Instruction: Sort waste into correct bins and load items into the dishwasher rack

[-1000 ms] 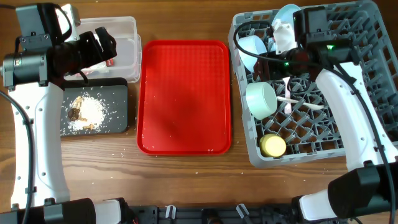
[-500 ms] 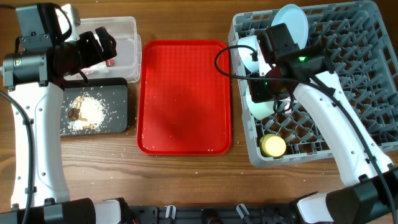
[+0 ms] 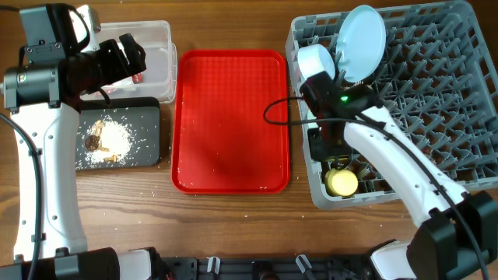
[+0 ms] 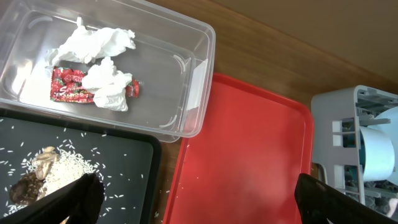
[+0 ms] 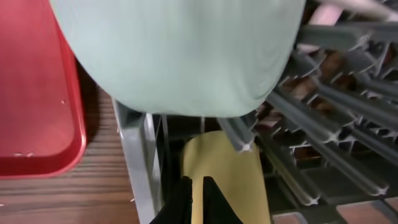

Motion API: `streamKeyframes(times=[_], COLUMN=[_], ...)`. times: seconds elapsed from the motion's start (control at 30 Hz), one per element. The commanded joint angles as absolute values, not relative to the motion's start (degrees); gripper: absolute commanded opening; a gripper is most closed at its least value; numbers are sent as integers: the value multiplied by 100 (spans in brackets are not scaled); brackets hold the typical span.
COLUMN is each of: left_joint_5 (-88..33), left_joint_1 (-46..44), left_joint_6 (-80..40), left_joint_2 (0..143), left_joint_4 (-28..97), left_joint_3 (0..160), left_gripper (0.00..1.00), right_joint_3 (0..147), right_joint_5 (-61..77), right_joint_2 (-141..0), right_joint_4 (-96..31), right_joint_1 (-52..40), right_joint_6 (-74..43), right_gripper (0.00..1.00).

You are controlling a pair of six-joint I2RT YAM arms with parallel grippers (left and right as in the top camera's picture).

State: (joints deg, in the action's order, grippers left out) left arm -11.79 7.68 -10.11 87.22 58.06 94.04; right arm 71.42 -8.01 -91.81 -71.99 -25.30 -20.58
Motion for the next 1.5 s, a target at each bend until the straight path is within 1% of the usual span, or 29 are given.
streamKeyframes(times=[0.0,0.43,1.03,1.17,1.27,1.3,1.33,1.37,1.43,1.47], left_joint_5=[-1144,-1144,-1144,-1144,-1144,-1144,-1144,-1144,-1144,-1144], left_joint_1=[779,779,779,779,779,779,779,779,779,779], left_joint_6=[-921,-921,-921,-921,-921,-921,-921,-921,-921,-921], left_joint_2=[8739,8739,8739,8739,8739,8739,8739,8739,8739,8739], left_joint_4=[5793,5793,5793,5793,5793,5793,5793,5793,5793,5793], left_joint_3=[9413,9413,9413,9413,9413,9413,9413,9413,9413,9413], left_gripper=[100,100,100,100,100,100,100,100,100,100], right_joint_3=[6997,6731,6733,6904,7478,7721,7955,8329,8962,9380], right_joint_5=[-928,-311,-156,-165,-438,-666,-847,-1004,-1216,-1295], right_joint_2=[-9070,-9070,-9072,-9024,-8803,-8731,-8650,-8517,-8350,-8246], right_joint_4=[-7185,-6757,-6434,-6414,-6681,-6836,-6982,-7183,-7505,-7725], right_joint_1=[-2709,-2818,-2834,-2832,-2832,-2832,-2832,-2832,-2832,-2832], right_joint_6=[-2261,-2132,-1861,-1802,-1653,-1653,-1656,-1653,-1656,-1649], right_gripper=[8,8,8,8,8,10,18,30,42,63])
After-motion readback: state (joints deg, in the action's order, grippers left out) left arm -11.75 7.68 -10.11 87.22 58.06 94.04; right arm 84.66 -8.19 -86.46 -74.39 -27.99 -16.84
